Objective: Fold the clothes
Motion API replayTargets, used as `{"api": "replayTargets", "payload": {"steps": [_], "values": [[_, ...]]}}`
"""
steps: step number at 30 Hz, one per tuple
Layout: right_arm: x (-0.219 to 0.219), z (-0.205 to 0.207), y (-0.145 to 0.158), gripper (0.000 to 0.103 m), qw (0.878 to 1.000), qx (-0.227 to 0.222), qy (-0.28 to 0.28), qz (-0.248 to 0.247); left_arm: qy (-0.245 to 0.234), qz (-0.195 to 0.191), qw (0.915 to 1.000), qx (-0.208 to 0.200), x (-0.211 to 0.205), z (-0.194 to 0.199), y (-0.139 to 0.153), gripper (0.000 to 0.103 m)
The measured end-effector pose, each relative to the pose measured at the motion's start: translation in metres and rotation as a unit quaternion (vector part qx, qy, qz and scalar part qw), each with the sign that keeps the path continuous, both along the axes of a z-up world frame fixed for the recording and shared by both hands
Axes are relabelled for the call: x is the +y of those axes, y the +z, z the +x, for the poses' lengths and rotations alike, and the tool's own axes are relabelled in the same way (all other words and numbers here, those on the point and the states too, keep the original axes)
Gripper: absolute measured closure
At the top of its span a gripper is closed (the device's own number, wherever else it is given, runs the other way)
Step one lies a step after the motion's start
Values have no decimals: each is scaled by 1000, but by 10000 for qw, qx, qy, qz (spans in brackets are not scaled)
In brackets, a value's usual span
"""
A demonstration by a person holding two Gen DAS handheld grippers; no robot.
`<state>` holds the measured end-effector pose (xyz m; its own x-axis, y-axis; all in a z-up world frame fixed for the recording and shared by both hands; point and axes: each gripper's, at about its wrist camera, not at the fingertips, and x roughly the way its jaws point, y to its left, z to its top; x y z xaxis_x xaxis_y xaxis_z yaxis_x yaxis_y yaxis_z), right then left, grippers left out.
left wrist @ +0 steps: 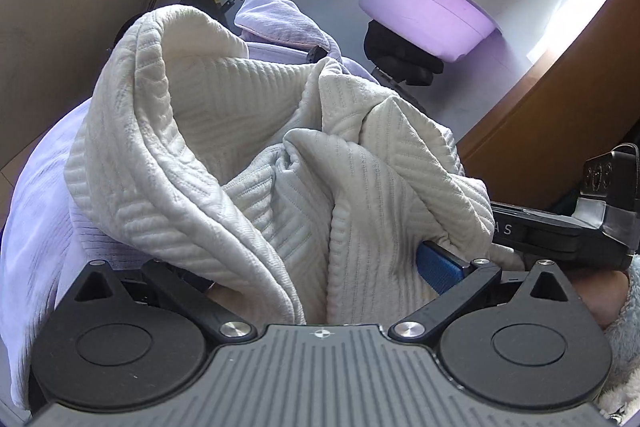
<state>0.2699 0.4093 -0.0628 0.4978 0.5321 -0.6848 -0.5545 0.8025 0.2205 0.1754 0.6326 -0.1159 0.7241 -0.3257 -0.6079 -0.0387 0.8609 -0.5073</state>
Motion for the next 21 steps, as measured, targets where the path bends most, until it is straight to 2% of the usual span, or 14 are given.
{"api": "replayTargets", "payload": {"steps": [3, 5, 7, 11, 12, 13, 21], "values": [[-5, -4, 2, 82, 9999, -166, -32, 20, 143, 36, 9999, 80, -2, -2, 3, 6], [-11, -9, 6, 72, 9993, -345, -131, 7, 251, 135, 9995, 118, -2, -5, 8, 25], [-19, -12, 8, 34, 9983, -502, -306, 1, 346, 237, 9989, 206, -1, -5, 12, 37], [-49, -8, 12, 13, 9967, -379, -422, 580, 494, 214, 9979, 363, 1, -3, 12, 47], [-56, -7, 12, 5, 9961, -348, -422, 696, 504, 275, 9976, 383, -1, -3, 12, 47], [-62, -7, 12, 1, 9953, -323, -419, 810, 506, 352, 9973, 404, -3, -2, 13, 48], [-103, 3, 0, 1, 9883, -368, -607, 1350, 547, 662, 9944, 608, -12, 4, 17, 49]]}}
